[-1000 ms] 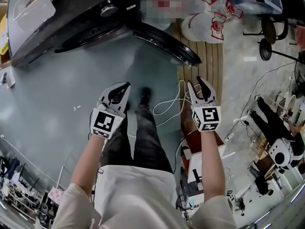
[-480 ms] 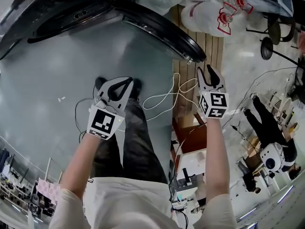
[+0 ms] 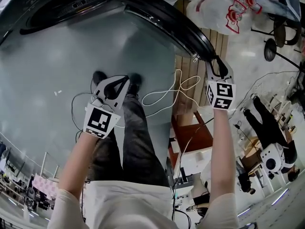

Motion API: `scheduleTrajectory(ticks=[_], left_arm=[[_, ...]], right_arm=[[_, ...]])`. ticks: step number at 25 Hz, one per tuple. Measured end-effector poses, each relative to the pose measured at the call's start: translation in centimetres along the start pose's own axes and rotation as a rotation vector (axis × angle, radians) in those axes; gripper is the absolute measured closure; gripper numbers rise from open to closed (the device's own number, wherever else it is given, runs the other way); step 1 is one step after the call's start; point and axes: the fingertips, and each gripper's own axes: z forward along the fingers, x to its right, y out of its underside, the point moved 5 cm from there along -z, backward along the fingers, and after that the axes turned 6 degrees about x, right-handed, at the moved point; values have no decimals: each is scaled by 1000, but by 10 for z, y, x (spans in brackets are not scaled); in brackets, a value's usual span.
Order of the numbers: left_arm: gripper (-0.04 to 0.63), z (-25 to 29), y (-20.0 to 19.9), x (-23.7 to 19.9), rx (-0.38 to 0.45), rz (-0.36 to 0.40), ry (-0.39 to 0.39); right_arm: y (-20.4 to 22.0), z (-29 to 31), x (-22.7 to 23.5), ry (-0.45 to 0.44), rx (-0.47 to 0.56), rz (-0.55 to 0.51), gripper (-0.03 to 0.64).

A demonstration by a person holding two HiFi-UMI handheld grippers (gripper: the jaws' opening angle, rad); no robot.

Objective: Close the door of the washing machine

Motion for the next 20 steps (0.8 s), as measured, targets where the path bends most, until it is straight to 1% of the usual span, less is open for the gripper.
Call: scheduleTrajectory(ticks=[5,8,11,15,20], left_arm=[[586,-10,7,-8,9,-23,-35],[586,-18,8,-11,16,-32,-53],[586,-23,8,-13,24,-36,-66],[586,-33,14,-16,33,-52,-85],[586,-44,25,-15,37,-70,-104]], right_arm=[[6,-7,-12,0,-4,11,448],[7,-13,-23,-15,-6,4,462],[7,-18,-36,-44,-8,-32,495],[10,-24,-59,-90,-22,-79,503],[16,-32,-86,-124,-28,-66,508]])
